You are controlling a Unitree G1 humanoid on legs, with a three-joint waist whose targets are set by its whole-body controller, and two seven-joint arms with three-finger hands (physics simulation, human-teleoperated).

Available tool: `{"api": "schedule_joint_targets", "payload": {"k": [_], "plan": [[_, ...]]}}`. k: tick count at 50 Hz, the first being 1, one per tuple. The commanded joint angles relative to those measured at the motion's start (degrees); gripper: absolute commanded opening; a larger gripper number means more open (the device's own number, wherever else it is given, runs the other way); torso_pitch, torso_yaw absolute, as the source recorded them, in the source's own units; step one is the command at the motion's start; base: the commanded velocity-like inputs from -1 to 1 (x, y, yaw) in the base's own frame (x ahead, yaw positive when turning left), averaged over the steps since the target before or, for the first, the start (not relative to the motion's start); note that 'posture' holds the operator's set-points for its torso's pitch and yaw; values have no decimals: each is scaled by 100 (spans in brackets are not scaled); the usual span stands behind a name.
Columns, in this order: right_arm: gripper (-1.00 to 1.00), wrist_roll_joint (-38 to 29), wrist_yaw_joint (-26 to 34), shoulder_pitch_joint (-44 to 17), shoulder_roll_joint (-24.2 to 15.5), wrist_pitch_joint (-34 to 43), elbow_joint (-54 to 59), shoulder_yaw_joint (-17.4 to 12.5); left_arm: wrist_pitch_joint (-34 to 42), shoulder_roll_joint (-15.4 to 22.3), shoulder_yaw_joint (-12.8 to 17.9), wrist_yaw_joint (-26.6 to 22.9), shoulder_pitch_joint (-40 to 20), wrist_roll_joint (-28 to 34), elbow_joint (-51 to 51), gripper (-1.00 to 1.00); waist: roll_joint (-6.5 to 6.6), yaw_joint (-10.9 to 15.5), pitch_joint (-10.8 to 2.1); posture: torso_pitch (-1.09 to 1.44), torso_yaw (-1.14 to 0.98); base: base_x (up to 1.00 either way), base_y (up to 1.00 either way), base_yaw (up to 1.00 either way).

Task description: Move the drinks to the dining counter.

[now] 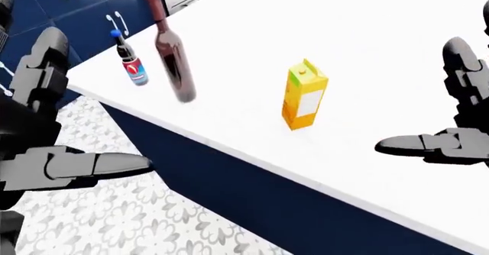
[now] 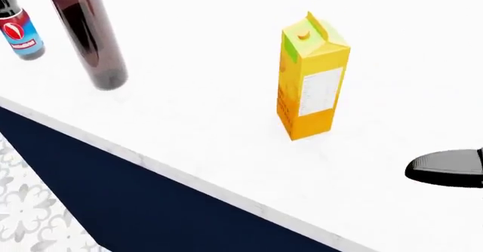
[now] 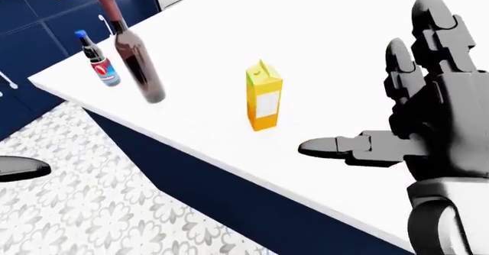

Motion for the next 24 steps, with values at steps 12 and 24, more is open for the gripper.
{"api": "schedule_joint_targets", "payload": {"k": [12, 24], "plan": [[100, 2508, -520, 876, -995, -988, -64, -2397, -133, -210, 1763, -169, 531, -812, 0, 100, -149, -3, 46, 0, 0, 0, 0, 0], [100, 4206, -550, 854, -923, -2, -64, -4674, 956, -257, 3666, 714, -125, -2568, 0, 100, -166, 8, 156, 0, 0, 0, 0, 0]]}}
